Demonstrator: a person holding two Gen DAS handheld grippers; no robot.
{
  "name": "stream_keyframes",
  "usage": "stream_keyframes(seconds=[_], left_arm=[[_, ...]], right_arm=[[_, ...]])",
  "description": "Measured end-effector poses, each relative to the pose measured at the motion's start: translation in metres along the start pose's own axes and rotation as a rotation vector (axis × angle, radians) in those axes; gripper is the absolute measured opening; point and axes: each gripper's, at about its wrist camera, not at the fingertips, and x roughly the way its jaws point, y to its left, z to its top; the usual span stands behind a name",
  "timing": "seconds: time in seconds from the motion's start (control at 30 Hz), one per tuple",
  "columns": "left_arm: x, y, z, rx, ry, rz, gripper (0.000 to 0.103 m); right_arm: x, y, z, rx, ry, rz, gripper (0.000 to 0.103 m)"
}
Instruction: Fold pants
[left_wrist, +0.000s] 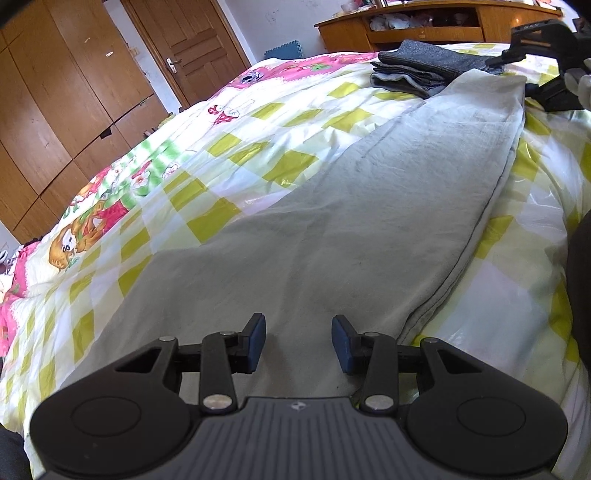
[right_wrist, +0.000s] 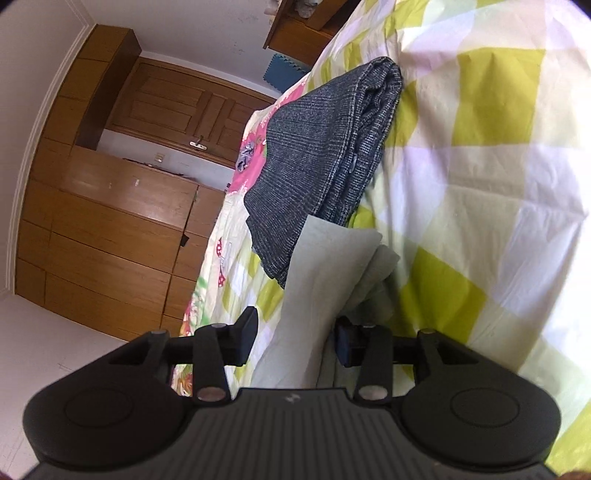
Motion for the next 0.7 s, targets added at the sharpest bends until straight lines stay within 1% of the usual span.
stream_keyframes(seconds=[0.07, 0.1, 0.13, 0.2, 0.23, 0.3, 0.37, 0.4, 0.43, 0.5, 0.53, 0.6, 0.7], left_arm=[[0.001, -0.002, 0.002, 0.006, -0.001, -0.002, 0.053], [0.001, -0.004, 0.003, 0.012, 0.000, -0.003, 0.053], [0.002, -0.005, 0.004, 0.019, 0.001, 0.000, 0.053], [0.002, -0.006, 0.006, 0.021, 0.009, 0.002, 0.053], [0.002, -0.006, 0.007, 0.020, 0.013, 0.002, 0.053], [0.002, -0.005, 0.008, 0.022, 0.017, 0.003, 0.053], [0.002, -0.007, 0.010, 0.026, 0.013, 0.009, 0.053], [0.000, -0.007, 0.010, 0.025, 0.001, 0.011, 0.053], [-0.001, -0.008, 0.010, 0.019, -0.009, 0.007, 0.054], [0.001, -0.012, 0.010, 0.019, -0.001, -0.003, 0.054], [0.005, -0.015, 0.009, 0.033, 0.010, 0.005, 0.054], [0.006, -0.019, 0.008, 0.054, 0.002, 0.022, 0.054], [-0.003, -0.017, 0.009, 0.019, -0.035, 0.038, 0.054]], right_arm=[[0.014, 0.002, 0.002, -0.011, 0.035, -0.019, 0.043], [0.019, 0.006, 0.003, -0.032, 0.032, -0.023, 0.043], [0.023, 0.008, 0.003, -0.043, 0.015, -0.034, 0.040], [0.028, 0.005, 0.006, -0.018, 0.009, -0.060, 0.024], [0.027, 0.002, 0.006, 0.003, 0.006, -0.080, 0.006], [0.016, -0.002, 0.004, 0.029, -0.011, -0.051, 0.005], [0.000, 0.003, -0.001, 0.017, -0.056, -0.003, 0.005], [-0.004, 0.006, -0.002, -0.002, -0.074, -0.007, 0.005], [-0.002, 0.007, -0.002, -0.019, -0.071, -0.038, 0.005], [0.010, 0.003, 0.002, -0.007, -0.022, -0.121, 0.005], [0.012, 0.004, 0.003, 0.003, -0.019, -0.122, 0.005], [0.007, 0.018, 0.004, -0.040, -0.046, -0.087, 0.005], [0.005, 0.043, 0.006, -0.103, -0.054, -0.077, 0.005]])
